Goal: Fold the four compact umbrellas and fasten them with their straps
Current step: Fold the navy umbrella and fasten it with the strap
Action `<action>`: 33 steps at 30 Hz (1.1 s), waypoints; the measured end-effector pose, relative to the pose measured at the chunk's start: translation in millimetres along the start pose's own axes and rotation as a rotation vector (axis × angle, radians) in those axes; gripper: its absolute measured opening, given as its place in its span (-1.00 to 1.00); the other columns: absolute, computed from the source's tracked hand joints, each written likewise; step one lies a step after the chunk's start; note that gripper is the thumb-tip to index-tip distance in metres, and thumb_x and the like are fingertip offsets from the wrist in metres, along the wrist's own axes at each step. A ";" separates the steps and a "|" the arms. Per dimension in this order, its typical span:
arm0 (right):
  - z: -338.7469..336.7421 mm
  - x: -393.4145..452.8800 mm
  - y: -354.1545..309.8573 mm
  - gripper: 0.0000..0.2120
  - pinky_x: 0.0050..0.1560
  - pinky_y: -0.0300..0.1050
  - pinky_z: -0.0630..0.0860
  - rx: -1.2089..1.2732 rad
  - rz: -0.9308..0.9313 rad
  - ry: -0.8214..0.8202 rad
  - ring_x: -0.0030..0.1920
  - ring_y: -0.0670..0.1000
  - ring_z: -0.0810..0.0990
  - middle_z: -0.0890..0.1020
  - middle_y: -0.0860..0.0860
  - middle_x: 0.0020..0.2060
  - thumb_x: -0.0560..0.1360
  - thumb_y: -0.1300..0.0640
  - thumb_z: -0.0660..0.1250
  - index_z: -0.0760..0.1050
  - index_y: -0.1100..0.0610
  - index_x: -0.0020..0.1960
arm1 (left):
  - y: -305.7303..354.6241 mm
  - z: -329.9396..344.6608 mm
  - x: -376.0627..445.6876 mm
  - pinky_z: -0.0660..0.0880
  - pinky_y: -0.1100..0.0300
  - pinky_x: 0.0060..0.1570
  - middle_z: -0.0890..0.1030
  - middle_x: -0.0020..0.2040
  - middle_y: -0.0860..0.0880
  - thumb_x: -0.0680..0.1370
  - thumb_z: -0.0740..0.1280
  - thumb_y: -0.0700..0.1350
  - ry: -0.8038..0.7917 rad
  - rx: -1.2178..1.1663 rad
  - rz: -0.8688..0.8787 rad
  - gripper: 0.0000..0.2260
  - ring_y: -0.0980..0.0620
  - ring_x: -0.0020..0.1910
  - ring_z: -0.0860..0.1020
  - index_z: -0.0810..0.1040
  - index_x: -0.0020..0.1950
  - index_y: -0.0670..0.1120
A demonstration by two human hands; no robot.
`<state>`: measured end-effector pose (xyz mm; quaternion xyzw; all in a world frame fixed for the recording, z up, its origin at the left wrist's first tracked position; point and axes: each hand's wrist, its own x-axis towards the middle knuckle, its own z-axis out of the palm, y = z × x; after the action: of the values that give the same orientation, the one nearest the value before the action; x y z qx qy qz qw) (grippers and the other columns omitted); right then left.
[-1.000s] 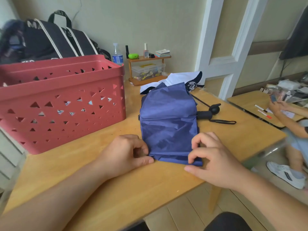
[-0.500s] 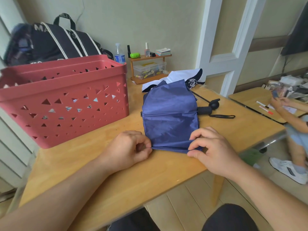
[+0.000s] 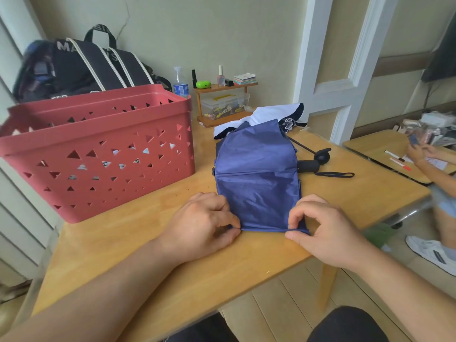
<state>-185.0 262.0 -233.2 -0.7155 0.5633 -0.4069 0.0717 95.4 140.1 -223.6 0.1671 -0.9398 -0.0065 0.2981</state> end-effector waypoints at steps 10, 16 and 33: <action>-2.8 2.3 0.9 -0.81 0.16 -0.25 0.44 -0.060 0.072 -0.118 0.15 -0.06 0.53 0.61 -0.20 -0.04 0.39 -0.03 0.60 0.68 -0.19 -0.02 | -4.2 -0.5 -1.3 0.49 0.08 0.06 0.54 -0.05 0.17 0.55 0.46 0.05 0.028 -0.055 -0.102 -0.90 0.06 -0.07 0.50 0.62 0.01 0.08; 3.2 0.8 1.1 -0.80 0.01 -0.23 0.49 -0.121 -0.006 -0.025 0.03 -0.06 0.55 0.59 -0.20 -0.18 0.40 0.22 0.57 0.68 -0.08 -0.18 | -8.0 0.6 -1.4 0.49 0.16 0.14 0.59 -0.01 0.20 0.49 0.42 0.08 -0.061 -0.122 -0.180 -0.81 0.13 0.01 0.54 0.68 0.09 0.13; 7.3 69.6 9.5 -0.21 0.60 0.15 0.04 -0.588 0.399 -0.525 0.65 0.02 -0.08 -0.02 -0.16 0.65 0.58 -0.48 -0.07 -0.09 -0.15 0.69 | -3.3 34.1 74.5 -0.16 -0.08 0.64 -0.10 0.72 0.05 0.71 -0.02 0.29 -0.637 0.233 -0.206 -0.37 -0.02 0.68 -0.23 -0.04 0.72 0.05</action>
<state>-184.9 195.8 -208.3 -0.6618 0.7450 -0.0119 0.0828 20.3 110.3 -210.4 0.2837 -0.9582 0.0190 -0.0331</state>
